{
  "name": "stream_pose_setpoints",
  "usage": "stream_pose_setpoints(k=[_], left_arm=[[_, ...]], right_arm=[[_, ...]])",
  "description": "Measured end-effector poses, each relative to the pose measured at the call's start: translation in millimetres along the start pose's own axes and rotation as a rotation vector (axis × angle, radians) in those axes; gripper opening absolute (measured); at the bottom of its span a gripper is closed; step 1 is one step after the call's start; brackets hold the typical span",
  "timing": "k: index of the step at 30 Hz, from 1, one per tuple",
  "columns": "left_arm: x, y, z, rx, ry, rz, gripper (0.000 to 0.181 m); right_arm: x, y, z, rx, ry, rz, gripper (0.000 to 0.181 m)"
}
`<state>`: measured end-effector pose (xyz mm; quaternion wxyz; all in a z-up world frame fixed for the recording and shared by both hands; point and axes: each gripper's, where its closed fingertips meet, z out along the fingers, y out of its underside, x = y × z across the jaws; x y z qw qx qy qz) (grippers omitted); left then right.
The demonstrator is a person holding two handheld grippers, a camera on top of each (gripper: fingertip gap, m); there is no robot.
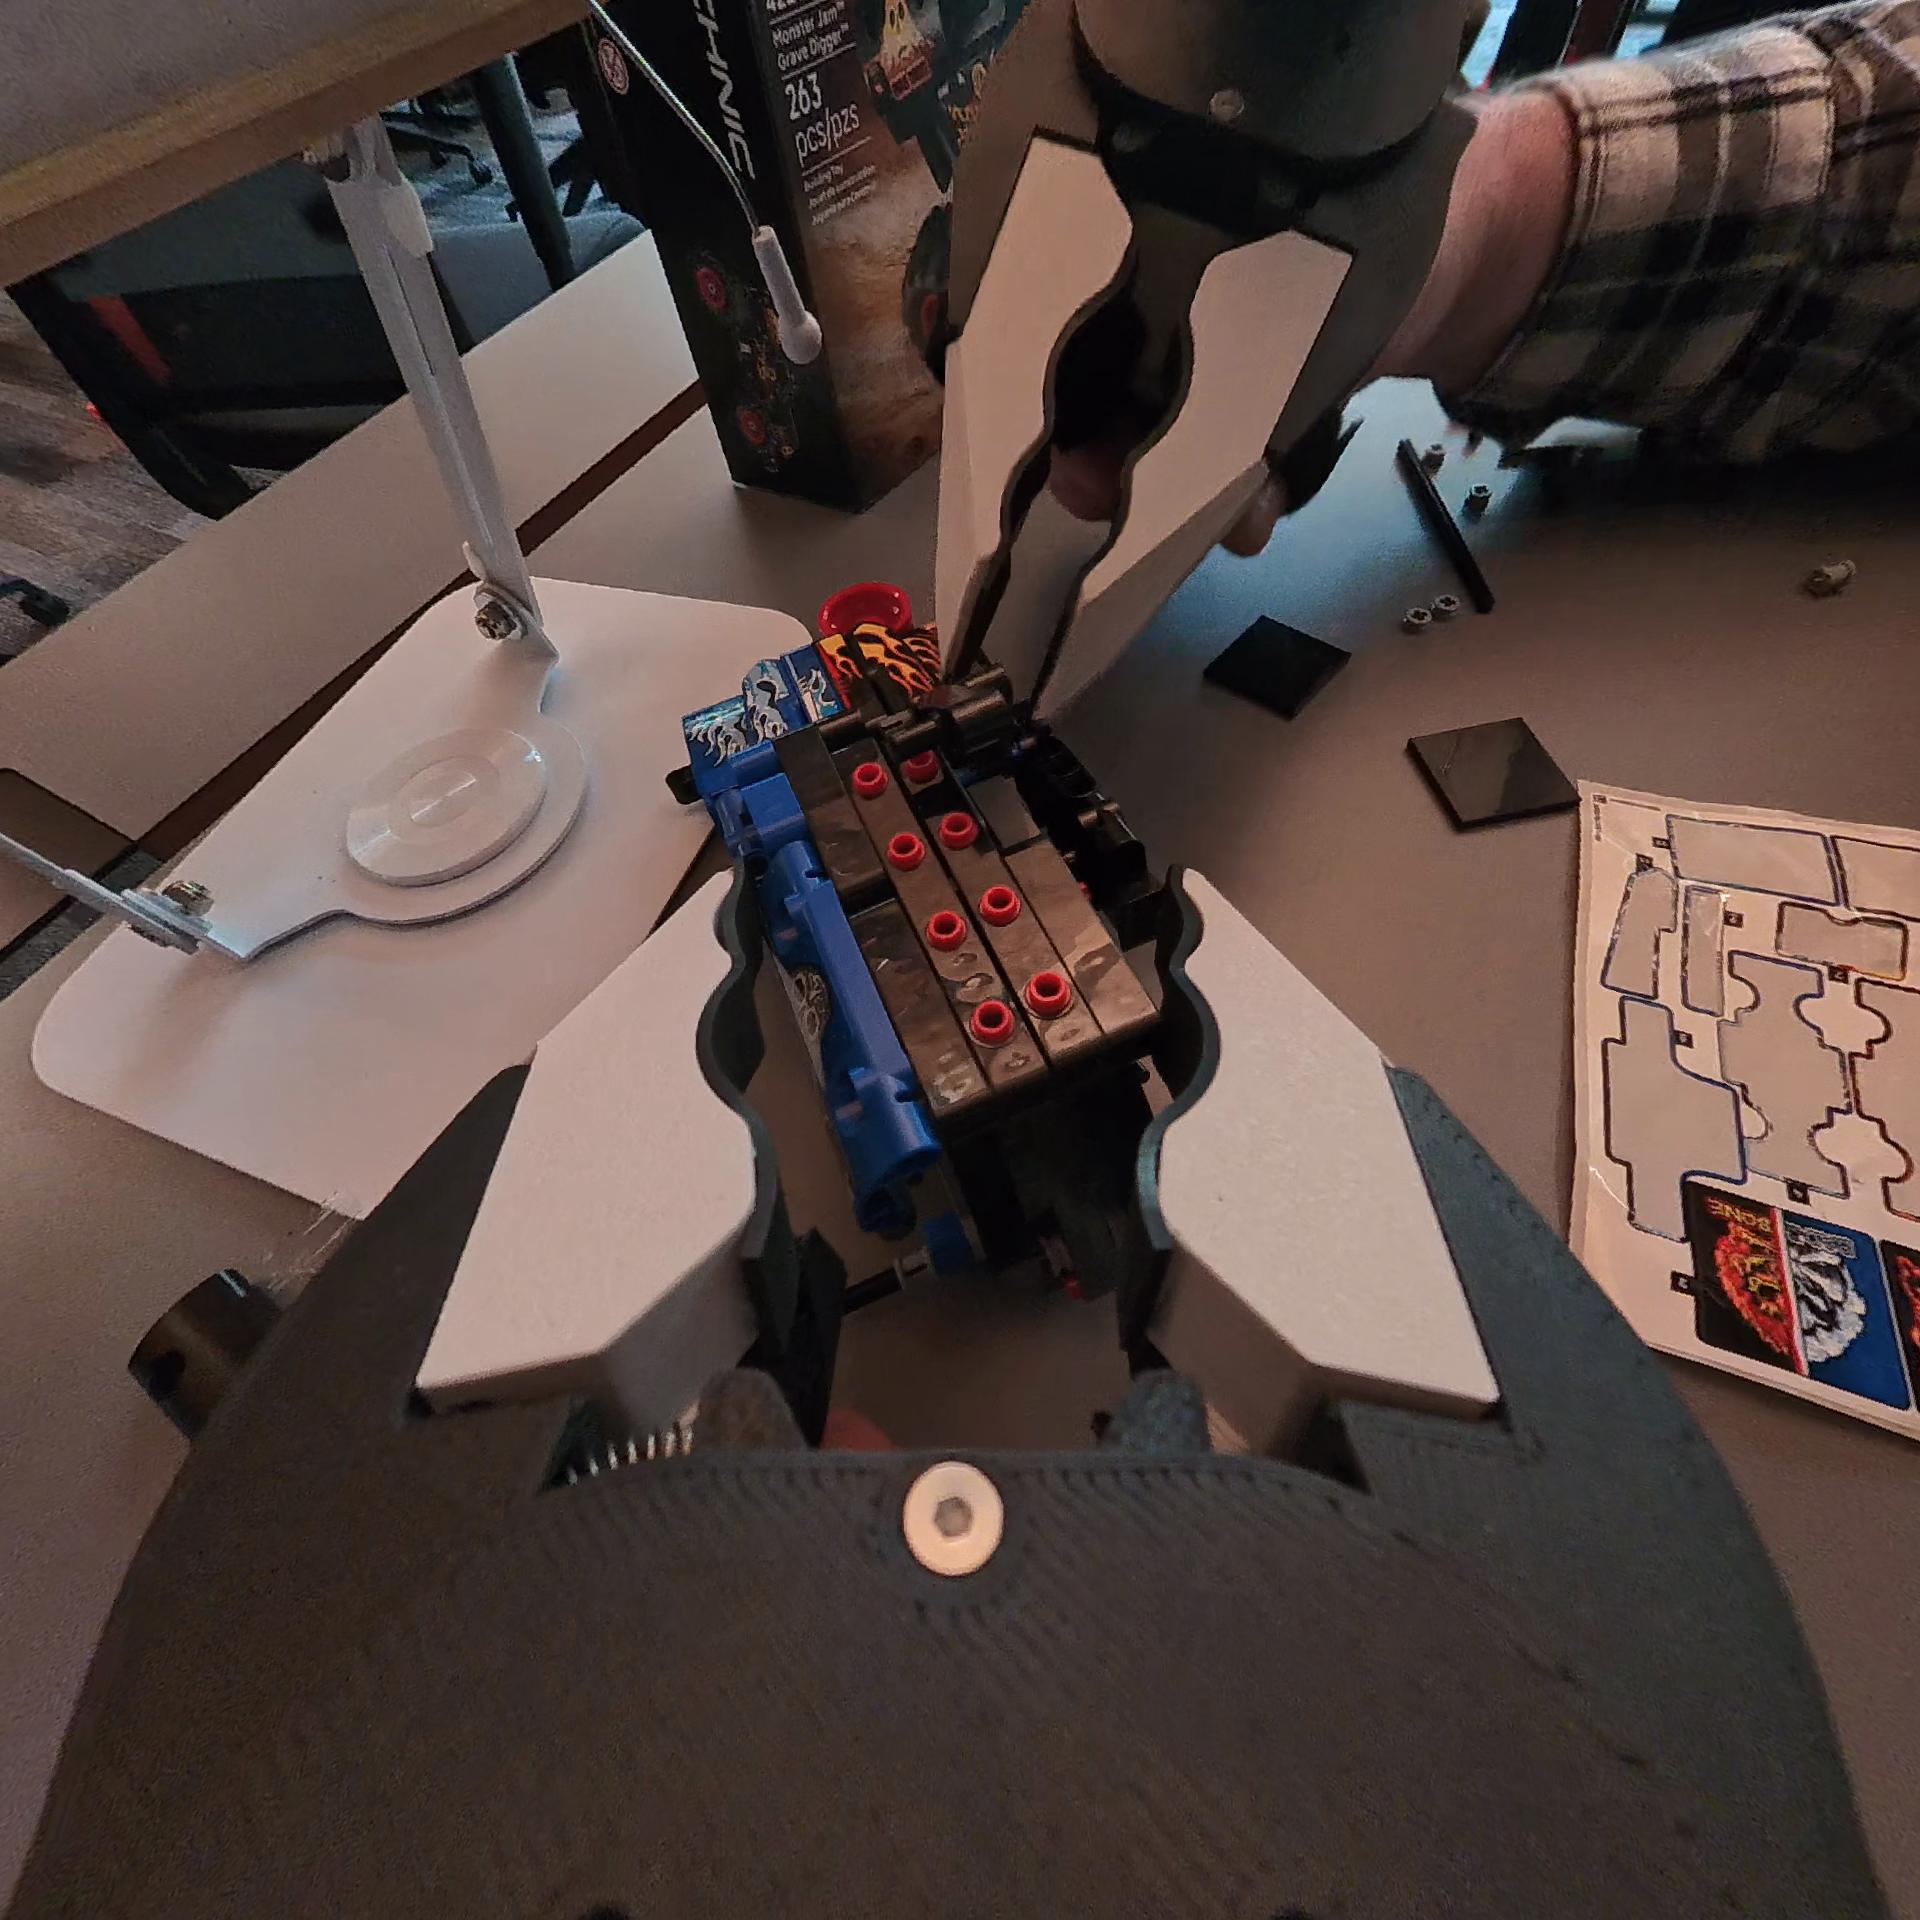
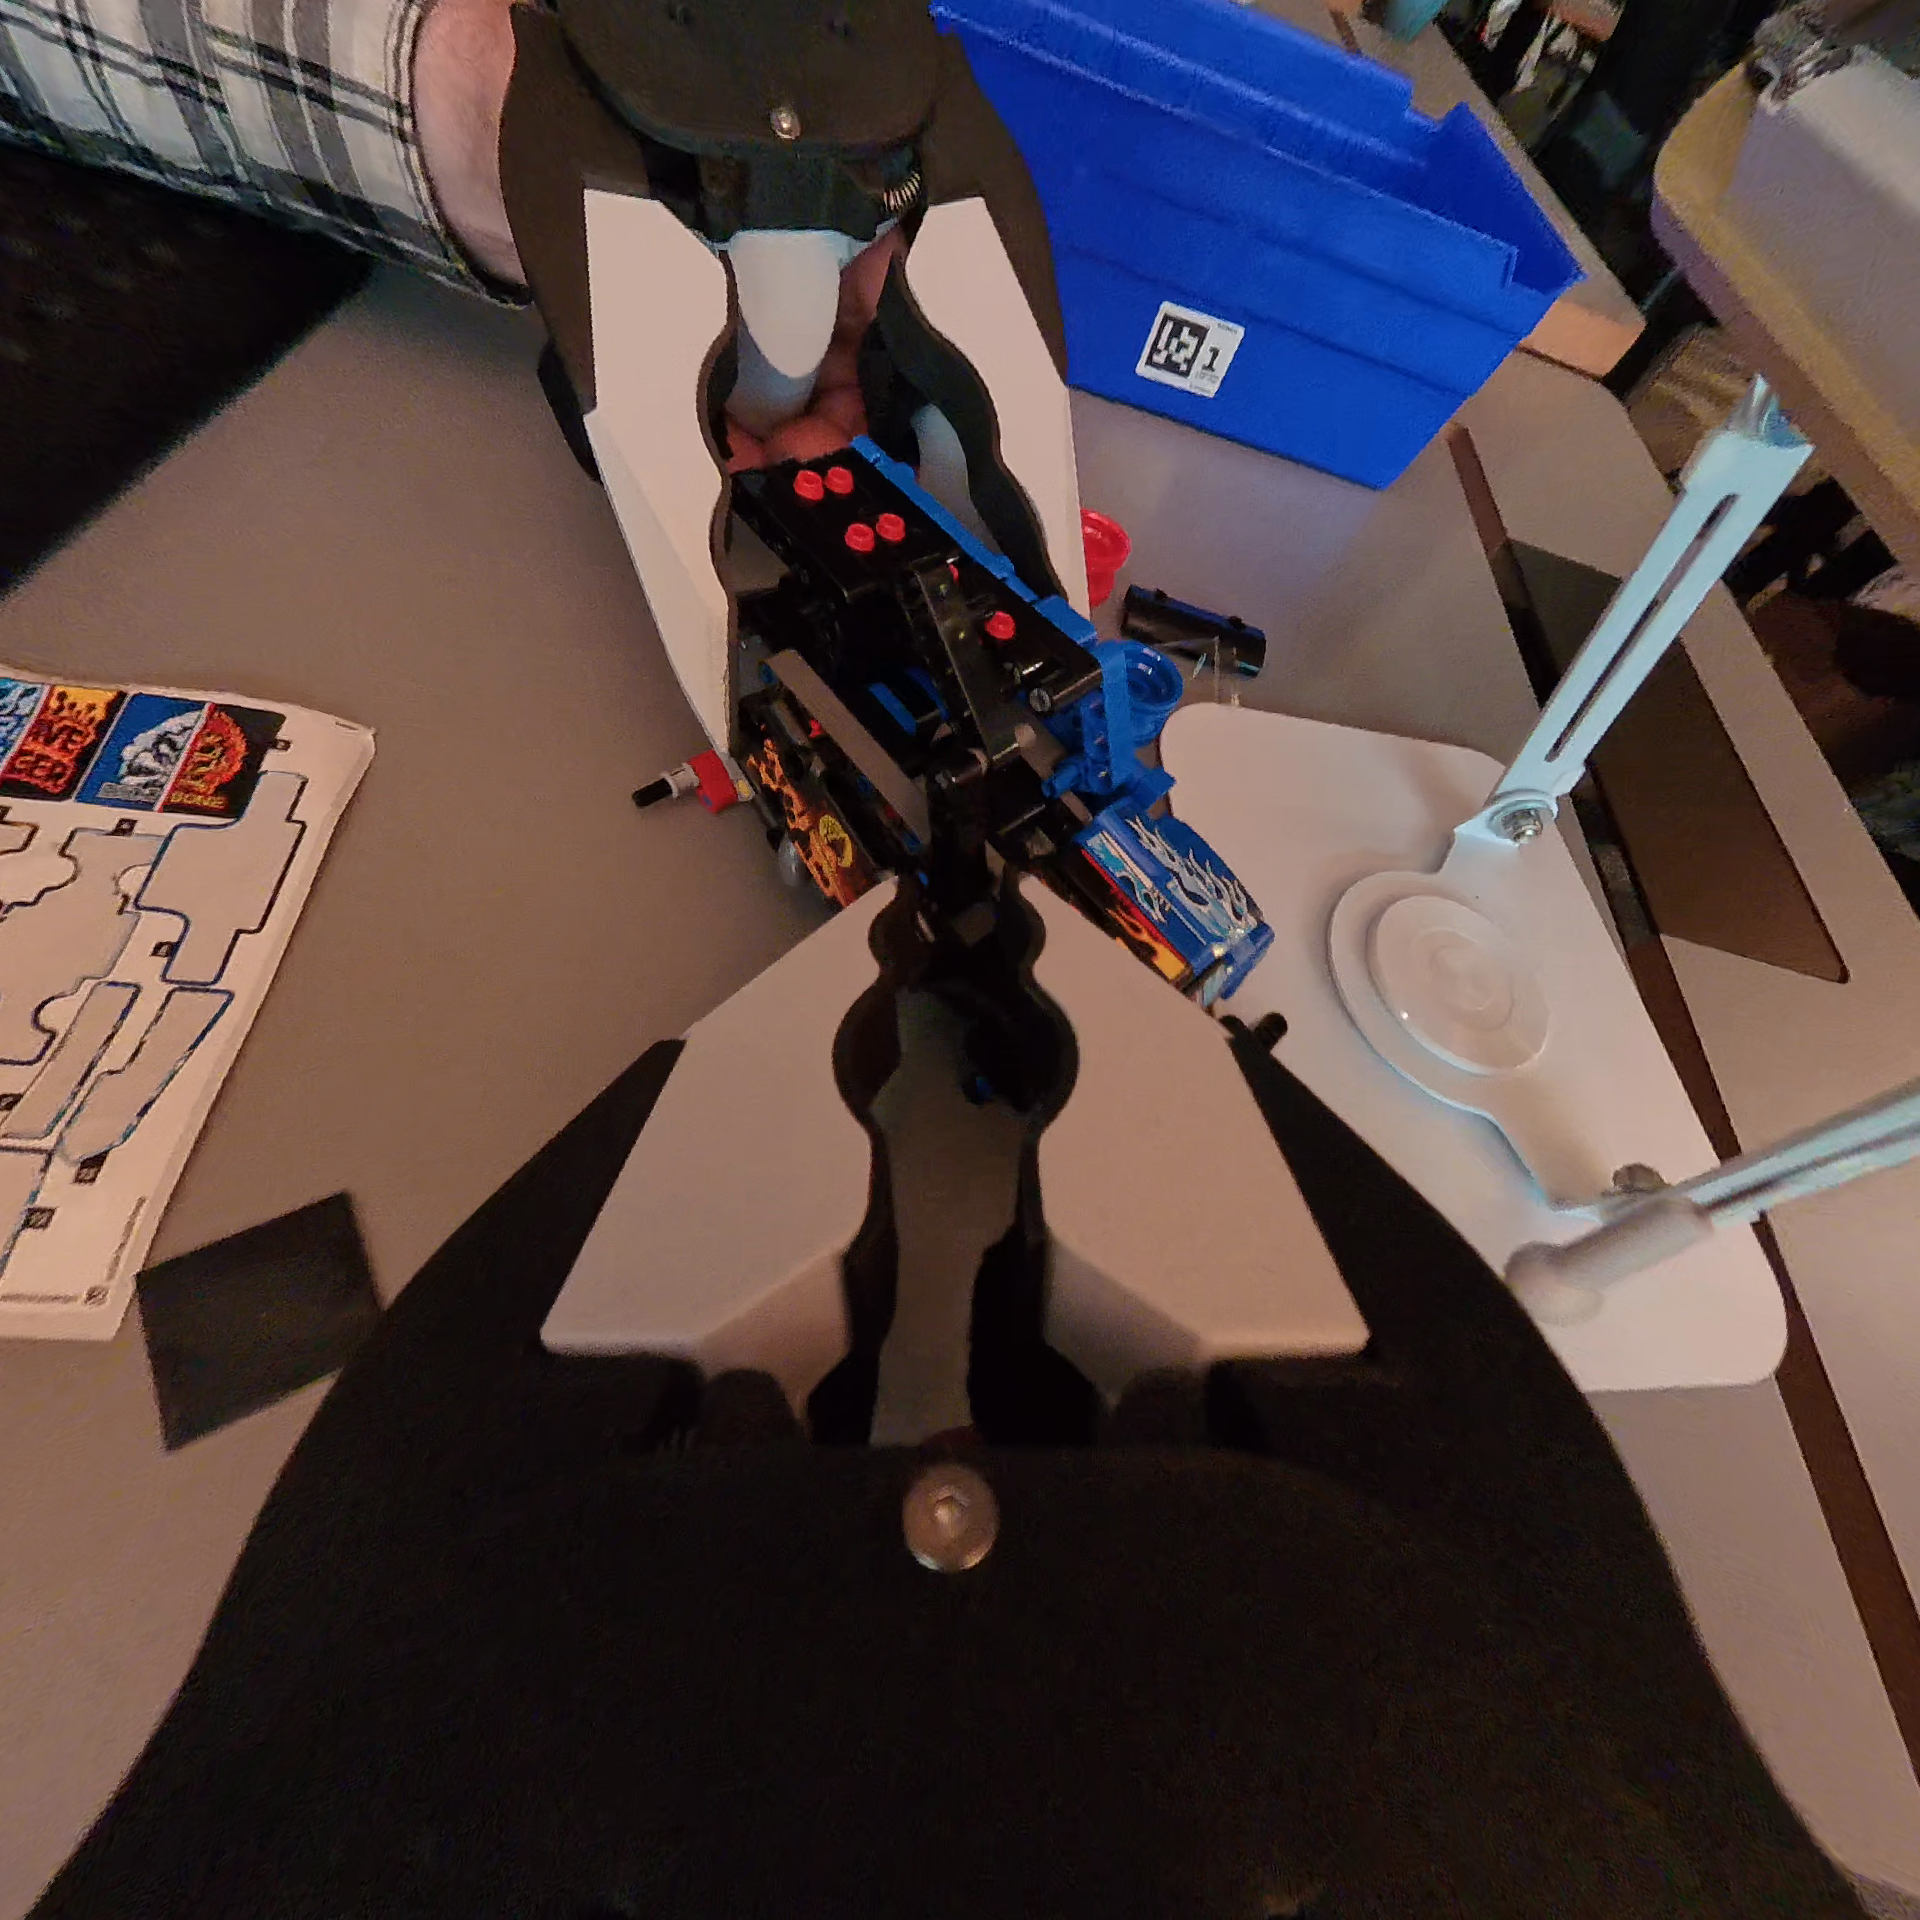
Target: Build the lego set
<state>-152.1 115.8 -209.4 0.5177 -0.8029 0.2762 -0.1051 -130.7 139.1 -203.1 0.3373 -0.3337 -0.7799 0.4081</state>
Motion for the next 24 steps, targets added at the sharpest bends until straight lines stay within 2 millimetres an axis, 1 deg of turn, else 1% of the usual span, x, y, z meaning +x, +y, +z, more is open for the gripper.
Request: stream_pose_setpoints(k=[2, 4, 6, 9, 15, 20, 24], left_arm=[[0, 0, 0, -0.001, 0.000, 0.000, 0.076], [0, 0, 0, 0.000, 0.000, -0.003, 0.076], [0, 0, 1, 0.001, -0.002, -0.004, 0.076], [0, 0, 1, 0.000, -0.004, -0.003, 0.076], [0, 1, 1, 0.014, -0.007, -0.011, 0.077], [-1, 1, 0, 0.022, -0.009, -0.019, 0.077], [-2, 1, -1, 0.033, -0.010, -0.034, 0.076]], right_arm=[[0, -1, -4, -0.015, -0.007, 0.011, 0.013], [-3, 1, -1, -0.046, -0.009, 0.019, 0.010], [0, 2, 3, -0.063, 0.017, 0.034, 0.002], [1, 2, 3, -0.051, 0.002, 0.089, 0.002], [1, 0, 5, -0.060, 0.043, 0.042, 0.001], [1, -2, 7, -0.089, 0.116, -0.051, 0.001], [2, -3, 8, -0.071, 0.165, -0.071, 0.000]])
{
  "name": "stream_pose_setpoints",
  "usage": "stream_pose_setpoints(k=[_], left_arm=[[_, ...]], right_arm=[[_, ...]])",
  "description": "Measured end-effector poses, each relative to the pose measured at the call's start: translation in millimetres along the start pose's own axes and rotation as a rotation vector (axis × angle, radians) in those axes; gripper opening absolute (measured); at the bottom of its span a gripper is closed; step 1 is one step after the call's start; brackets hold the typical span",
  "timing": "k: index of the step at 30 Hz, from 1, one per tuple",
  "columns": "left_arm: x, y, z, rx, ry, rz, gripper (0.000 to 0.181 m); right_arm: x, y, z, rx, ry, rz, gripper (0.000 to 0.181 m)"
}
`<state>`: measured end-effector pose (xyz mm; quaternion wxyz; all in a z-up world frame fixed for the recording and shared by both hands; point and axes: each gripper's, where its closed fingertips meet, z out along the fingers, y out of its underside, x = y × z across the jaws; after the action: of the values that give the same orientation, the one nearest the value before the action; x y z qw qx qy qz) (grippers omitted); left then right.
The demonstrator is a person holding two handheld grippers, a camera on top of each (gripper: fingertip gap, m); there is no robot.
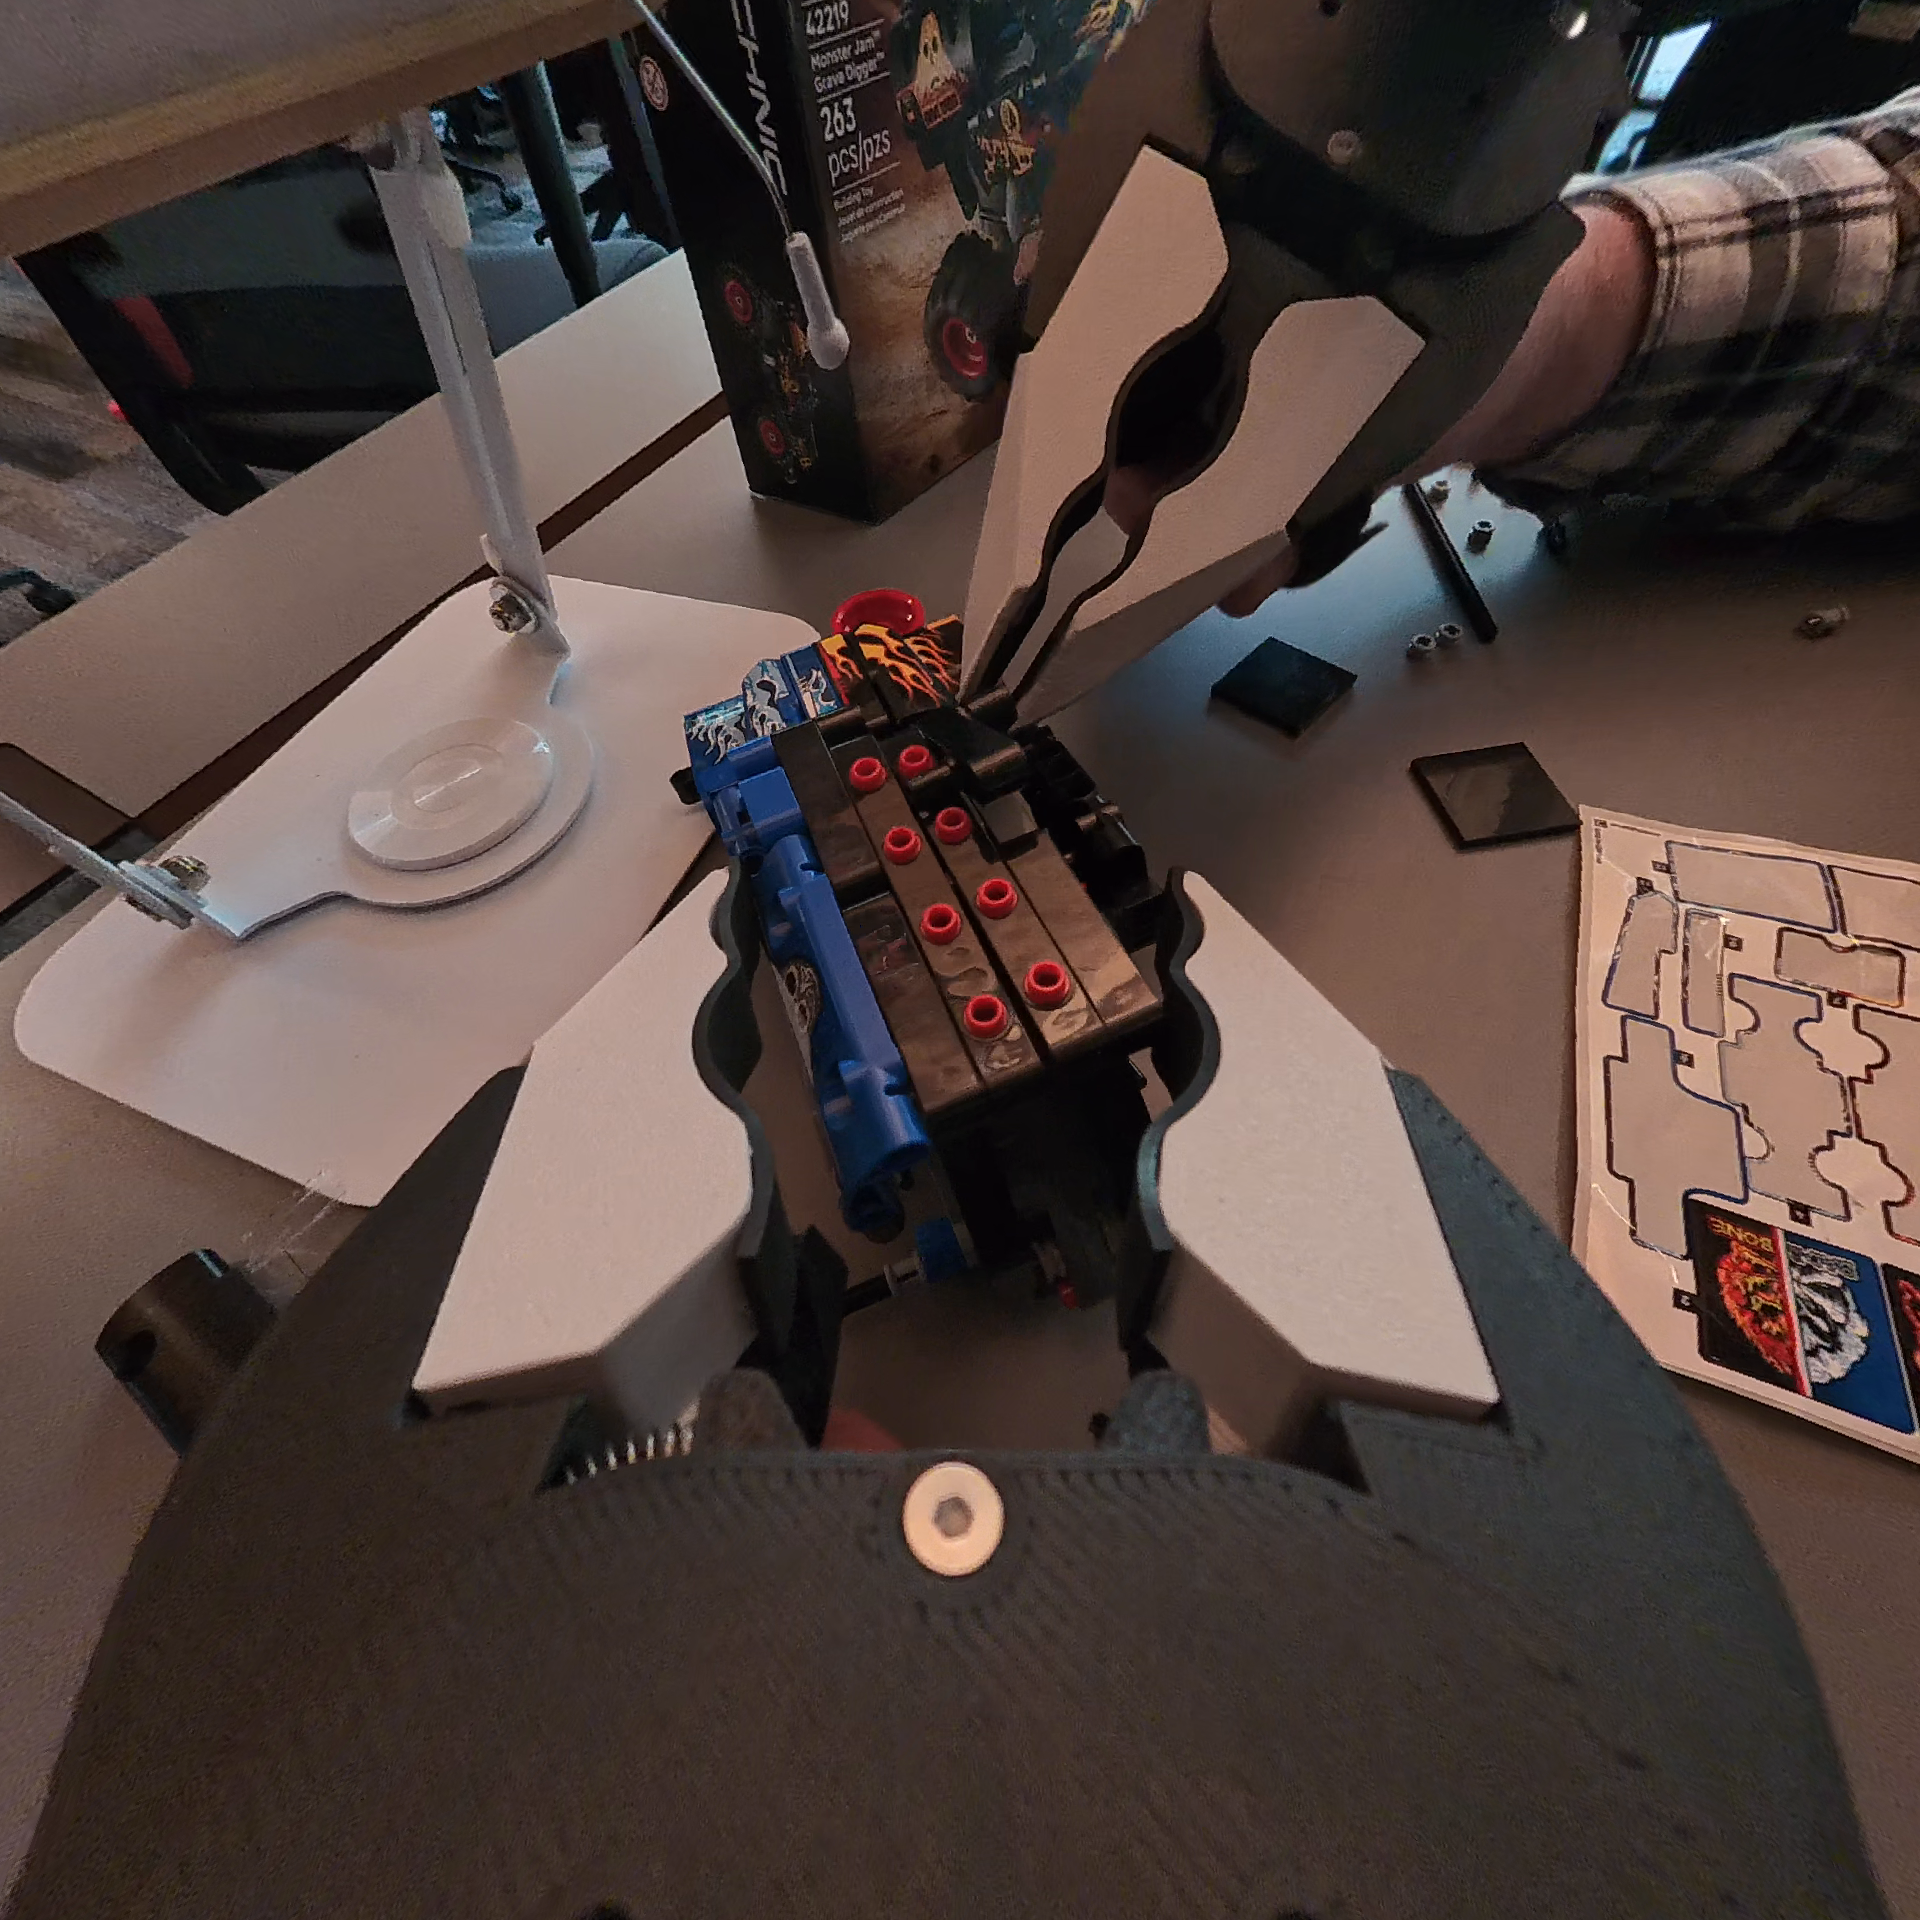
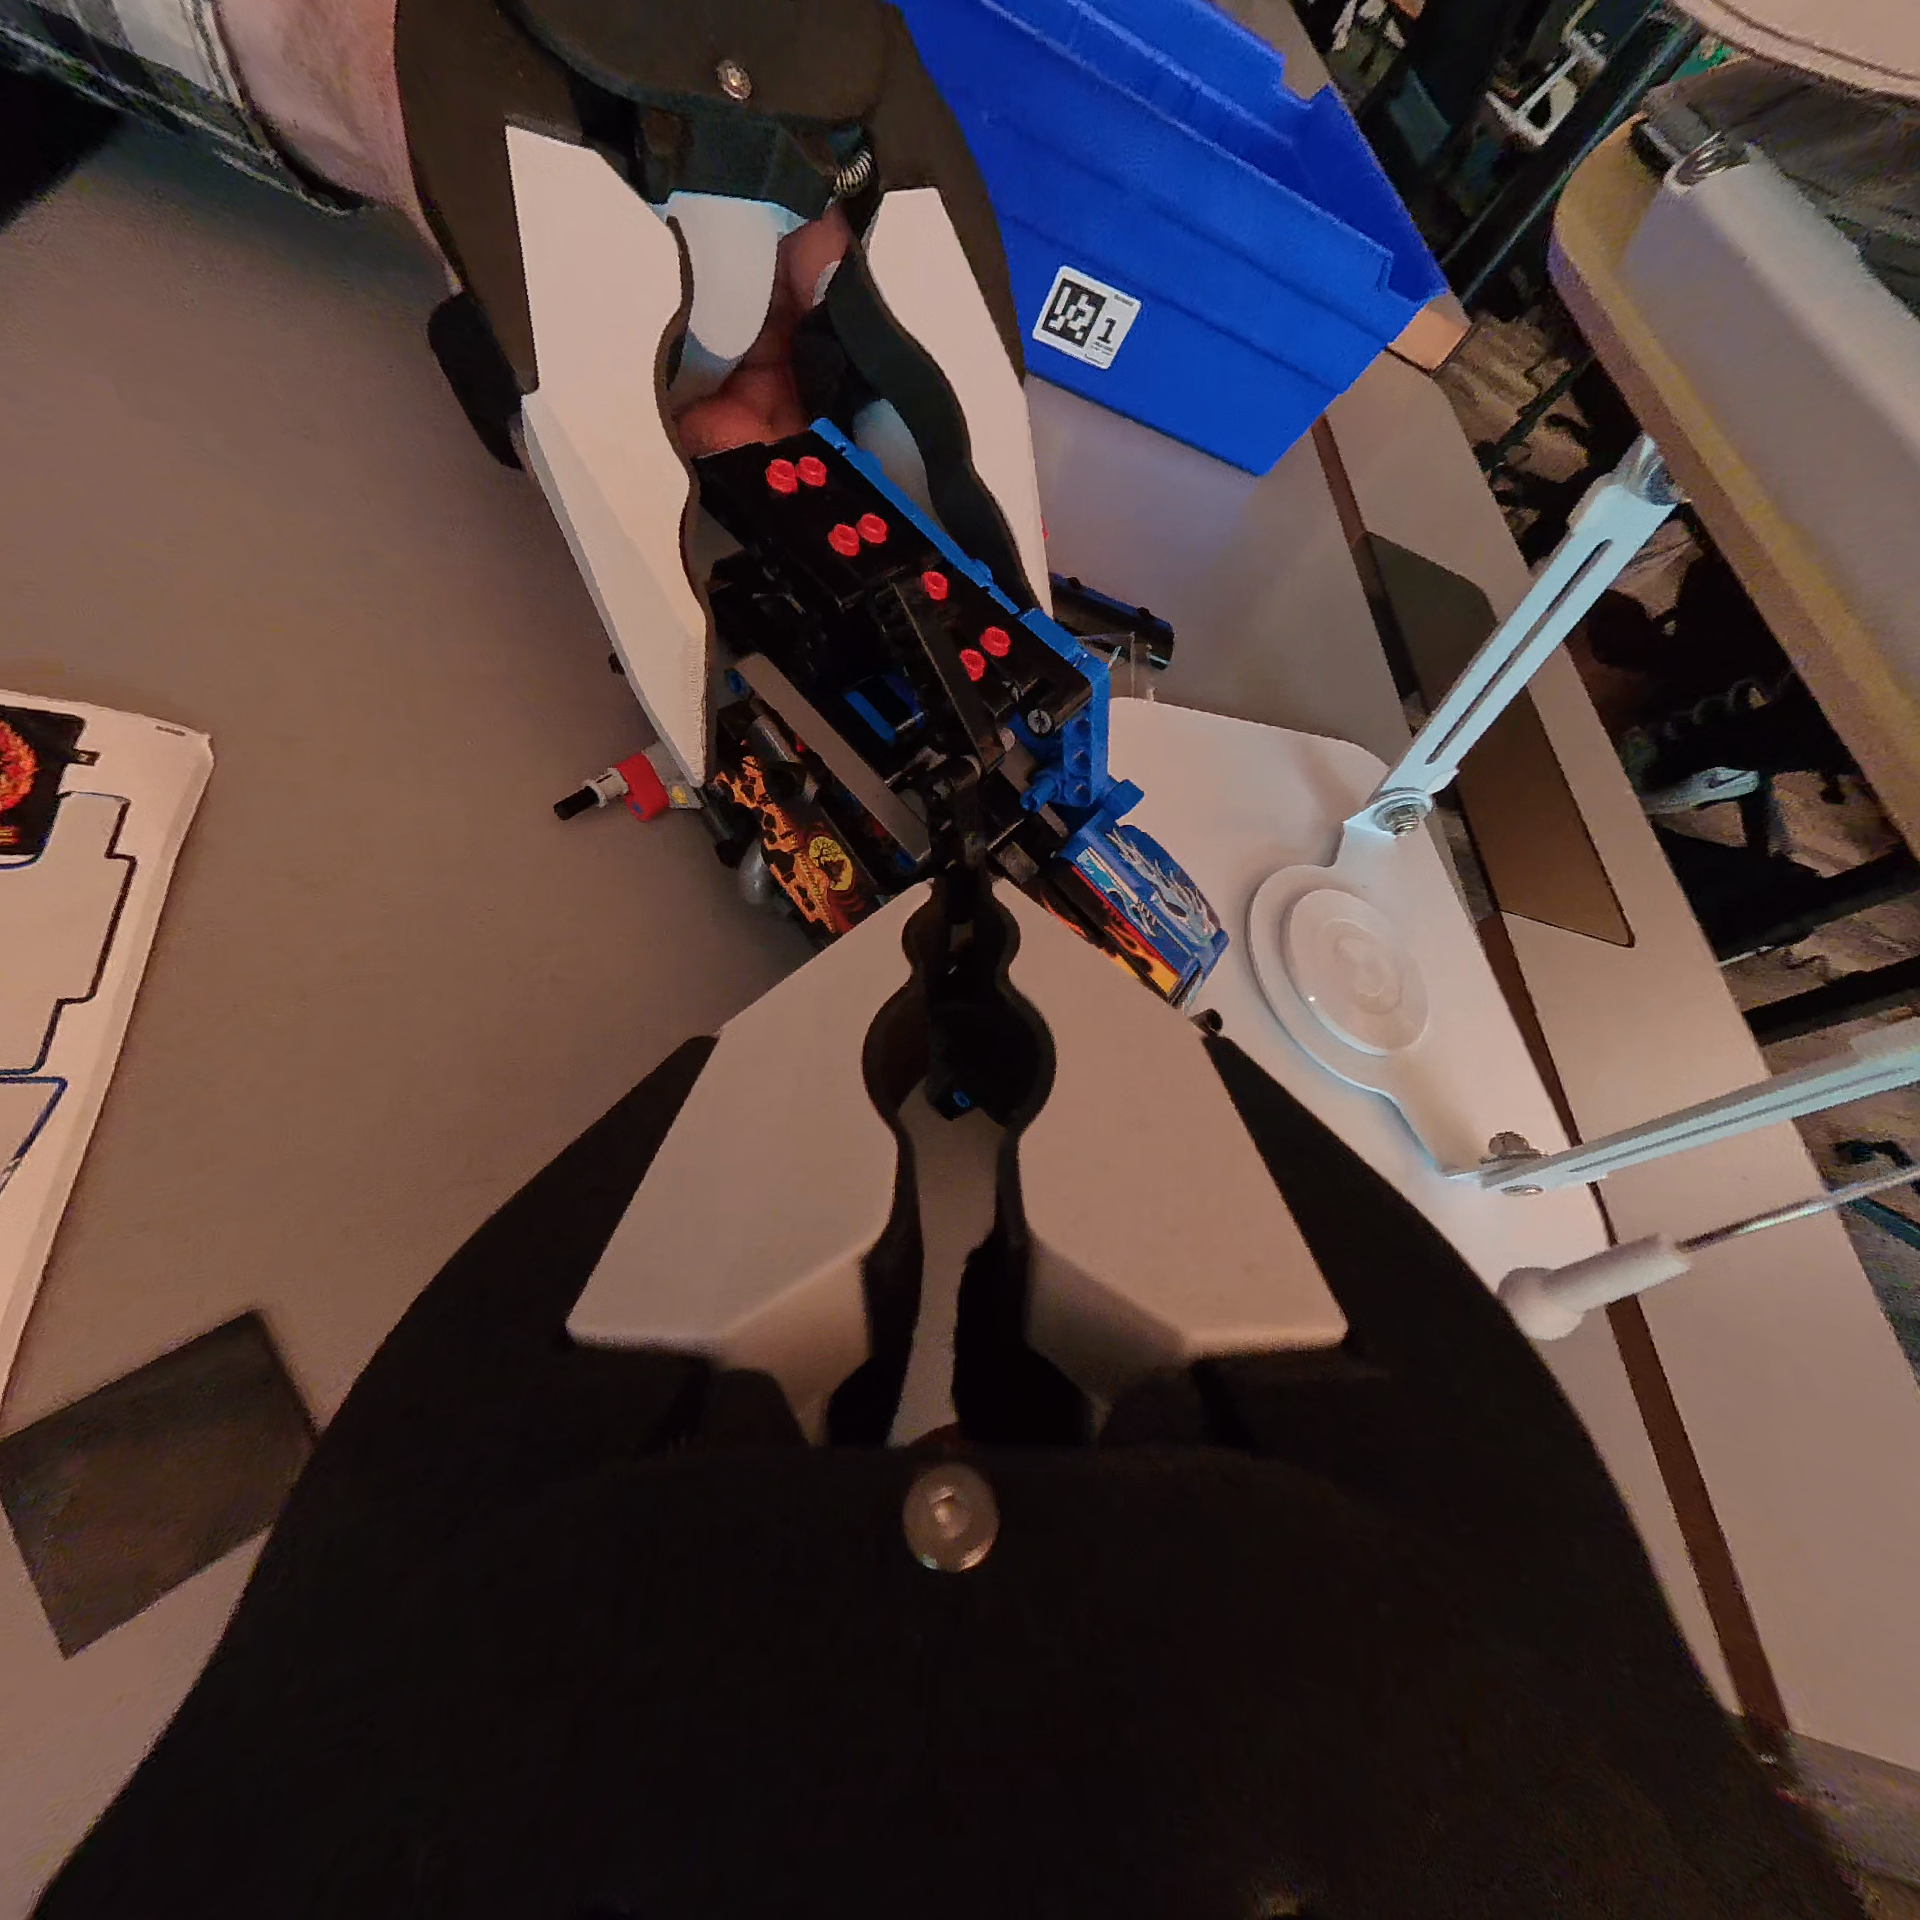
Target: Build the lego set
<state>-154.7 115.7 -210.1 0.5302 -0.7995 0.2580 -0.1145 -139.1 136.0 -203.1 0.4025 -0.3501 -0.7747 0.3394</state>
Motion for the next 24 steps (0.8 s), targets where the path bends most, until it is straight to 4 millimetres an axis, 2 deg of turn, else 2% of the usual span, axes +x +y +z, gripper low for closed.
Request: stream_pose_setpoints(k=[4, 6, 8, 10, 12, 13, 24], left_arm=[[0, 0, -1, 0.004, 0.001, -0.002, 0.077], [1, 0, 0, -0.001, -0.003, 0.018, 0.076], [1, 0, 1, -0.004, -0.007, 0.021, 0.075], [1, 0, 1, -0.003, -0.005, 0.015, 0.076], [1, 0, 2, -0.006, -0.003, 0.013, 0.076], [1, 0, 2, -0.006, -0.003, 0.010, 0.076], [0, 0, 3, 0.007, -0.017, -0.008, 0.074]], right_arm=[[-1, 0, 0, -0.018, 0.049, -0.073, 0.001], [-2, 2, -1, -0.023, -0.022, -0.006, 0.005], [-2, 2, -6, 0.005, -0.092, 0.084, 0.025], [-5, 4, -10, 0.001, -0.132, 0.089, 0.028], [-8, 5, -7, -0.008, -0.134, 0.066, 0.025], [-8, 5, -5, -0.006, -0.115, 0.045, 0.018], [-9, 5, -3, -0.078, -0.050, -0.152, 0.017]])
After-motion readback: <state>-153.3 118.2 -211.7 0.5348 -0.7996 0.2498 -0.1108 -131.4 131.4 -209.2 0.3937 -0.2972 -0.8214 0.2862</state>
